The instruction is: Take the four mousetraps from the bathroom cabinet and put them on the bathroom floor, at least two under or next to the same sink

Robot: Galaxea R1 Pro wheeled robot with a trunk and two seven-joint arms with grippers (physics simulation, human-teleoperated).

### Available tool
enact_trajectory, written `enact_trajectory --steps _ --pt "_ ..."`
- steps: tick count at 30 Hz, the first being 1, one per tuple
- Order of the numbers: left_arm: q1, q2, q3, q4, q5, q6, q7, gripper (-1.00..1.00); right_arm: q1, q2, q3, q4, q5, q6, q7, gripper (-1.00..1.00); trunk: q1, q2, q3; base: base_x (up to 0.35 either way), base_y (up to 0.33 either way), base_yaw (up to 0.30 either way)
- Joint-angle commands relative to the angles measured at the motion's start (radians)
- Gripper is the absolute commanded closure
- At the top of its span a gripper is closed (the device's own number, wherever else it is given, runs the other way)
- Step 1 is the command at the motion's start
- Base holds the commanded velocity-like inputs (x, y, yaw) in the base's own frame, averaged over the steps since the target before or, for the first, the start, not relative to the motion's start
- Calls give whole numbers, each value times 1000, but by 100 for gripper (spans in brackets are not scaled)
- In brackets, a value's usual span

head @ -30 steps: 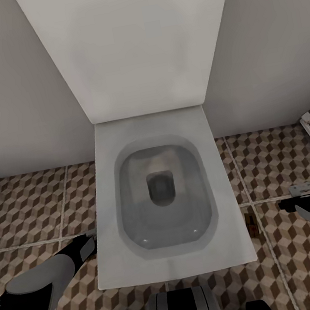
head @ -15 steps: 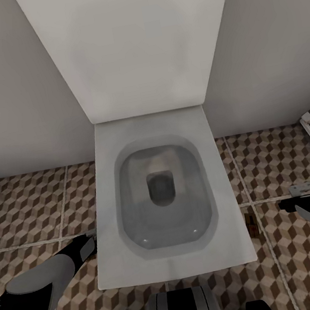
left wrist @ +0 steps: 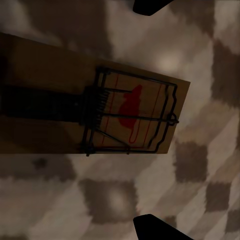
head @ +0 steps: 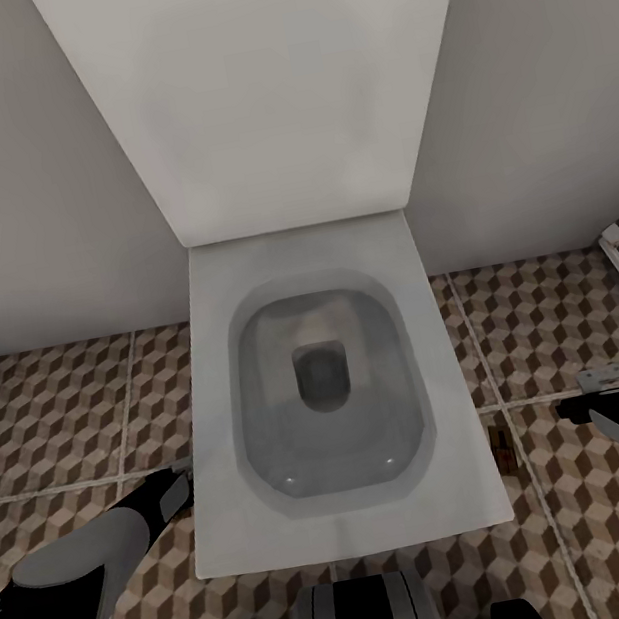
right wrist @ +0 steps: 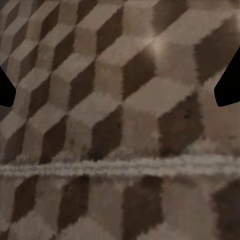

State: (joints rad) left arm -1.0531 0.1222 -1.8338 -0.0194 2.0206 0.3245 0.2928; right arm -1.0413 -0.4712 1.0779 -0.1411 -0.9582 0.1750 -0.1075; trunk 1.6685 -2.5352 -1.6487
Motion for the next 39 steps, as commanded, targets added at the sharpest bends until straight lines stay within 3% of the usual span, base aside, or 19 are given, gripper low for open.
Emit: enact_trajectory --steps 1,14,39 --pt "-1 1 -8 -2 9 2 5 -100 0 -1 8 -4 -7 6 -8 -100 0 0 -1 0 0 0" --pt "-1 2 -8 -2 9 2 5 -100 0 -1 8 -4 -8 6 -8 -100 0 0 -1 -70 0 0" --pt "-1 2 -8 -2 9 2 3 -100 0 -1 8 -4 -8 6 -8 -100 0 0 -1 -316 0 0"
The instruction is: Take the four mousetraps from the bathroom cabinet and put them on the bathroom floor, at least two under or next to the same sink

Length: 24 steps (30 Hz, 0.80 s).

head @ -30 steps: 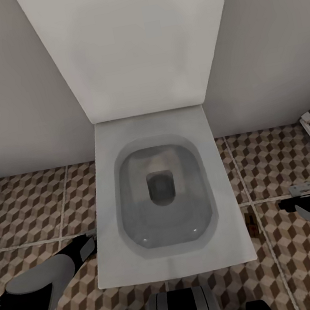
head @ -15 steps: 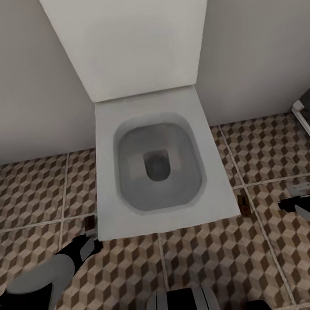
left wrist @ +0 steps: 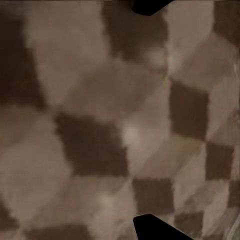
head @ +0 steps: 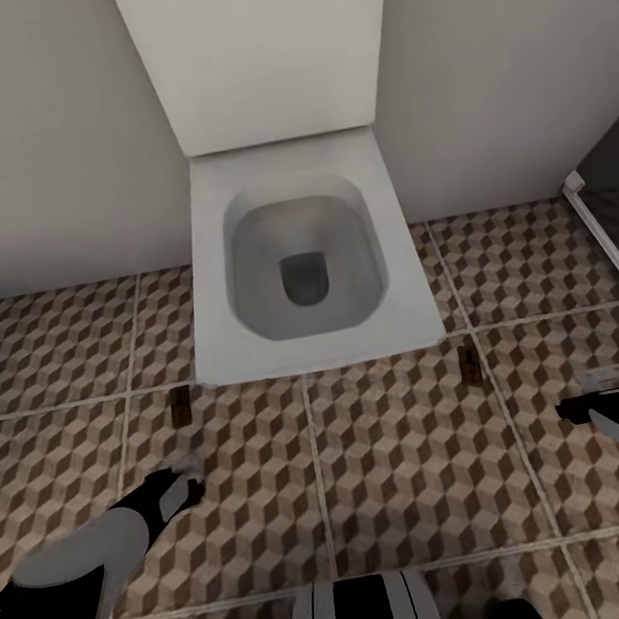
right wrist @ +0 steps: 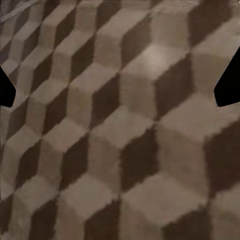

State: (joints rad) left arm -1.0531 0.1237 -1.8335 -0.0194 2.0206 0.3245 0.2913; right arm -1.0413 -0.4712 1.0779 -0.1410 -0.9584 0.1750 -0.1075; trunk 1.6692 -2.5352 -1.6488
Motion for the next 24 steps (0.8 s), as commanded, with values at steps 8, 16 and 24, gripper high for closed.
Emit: enact_trajectory --steps 8,16,24 --pt "-1 1 -8 -2 9 2 5 -100 0 -1 8 -4 -7 6 -8 -100 -1 0 -1 -333 0 0" --pt "-1 1 -8 -2 9 2 5 -100 0 -1 8 -4 -8 6 -8 -100 -1 0 -1 -333 0 0" --pt "-1 1 -8 -2 9 3 5 -100 0 -1 8 -4 -7 6 -8 -100 -1 0 -1 -333 0 0"
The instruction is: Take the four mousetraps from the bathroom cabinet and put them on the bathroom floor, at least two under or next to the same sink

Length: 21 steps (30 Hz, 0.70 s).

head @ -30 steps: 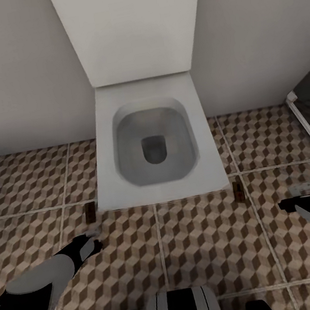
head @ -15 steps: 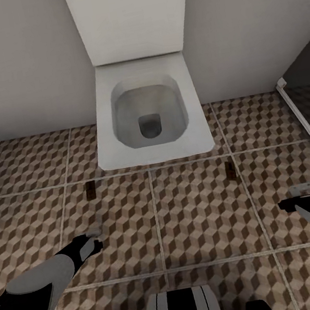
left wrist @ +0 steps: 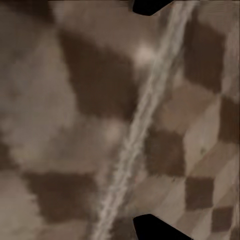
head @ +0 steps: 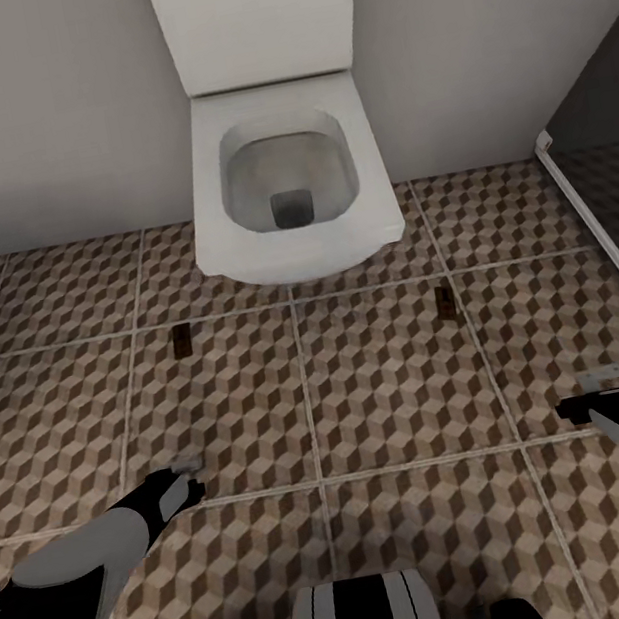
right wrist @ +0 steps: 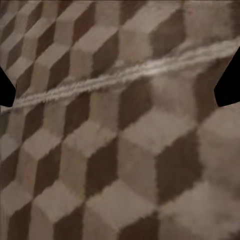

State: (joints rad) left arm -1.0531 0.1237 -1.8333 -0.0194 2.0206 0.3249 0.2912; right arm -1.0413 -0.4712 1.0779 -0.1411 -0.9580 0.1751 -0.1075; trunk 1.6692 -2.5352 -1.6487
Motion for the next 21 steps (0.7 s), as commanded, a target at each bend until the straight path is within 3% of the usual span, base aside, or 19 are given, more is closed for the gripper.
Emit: enact_trajectory --steps 1,16,21 --pt "-1 1 -8 -2 9 2 5 -100 0 -1 8 -4 -8 6 -8 -100 -1 0 -1 -333 0 0" --pt "-1 0 -8 -2 9 2 6 -100 0 -1 8 -4 -8 6 -8 -100 -1 0 -1 -331 0 0" --pt "-1 -1 -8 -2 9 2 6 -100 0 0 8 -4 -8 5 -8 -100 -1 0 -1 -209 0 0"
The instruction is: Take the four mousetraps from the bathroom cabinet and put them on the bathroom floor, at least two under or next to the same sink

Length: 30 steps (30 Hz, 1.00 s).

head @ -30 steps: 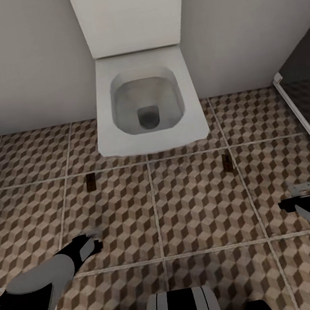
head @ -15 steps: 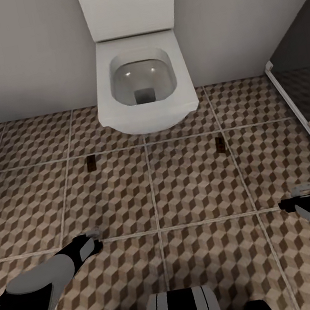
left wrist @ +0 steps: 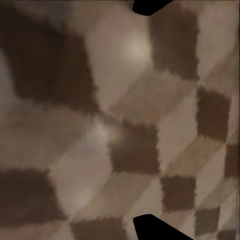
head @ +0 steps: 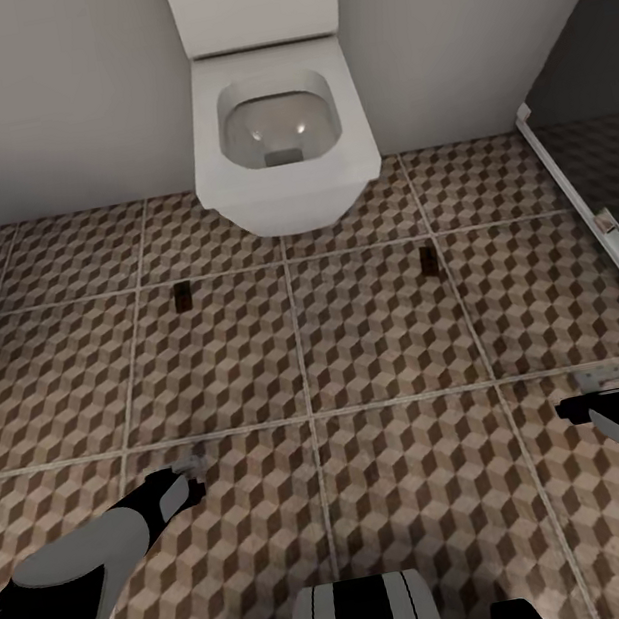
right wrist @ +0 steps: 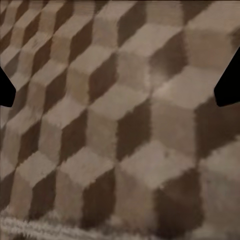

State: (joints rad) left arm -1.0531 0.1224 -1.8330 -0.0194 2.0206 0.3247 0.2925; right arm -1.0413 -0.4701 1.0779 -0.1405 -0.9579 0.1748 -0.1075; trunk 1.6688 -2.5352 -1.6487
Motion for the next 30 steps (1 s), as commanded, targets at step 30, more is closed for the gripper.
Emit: enact_trajectory --steps 30 --pt "-1 -1 -8 -2 9 2 5 -100 1 -1 8 -4 -7 5 -11 -100 0 0 -1 -18 0 0"
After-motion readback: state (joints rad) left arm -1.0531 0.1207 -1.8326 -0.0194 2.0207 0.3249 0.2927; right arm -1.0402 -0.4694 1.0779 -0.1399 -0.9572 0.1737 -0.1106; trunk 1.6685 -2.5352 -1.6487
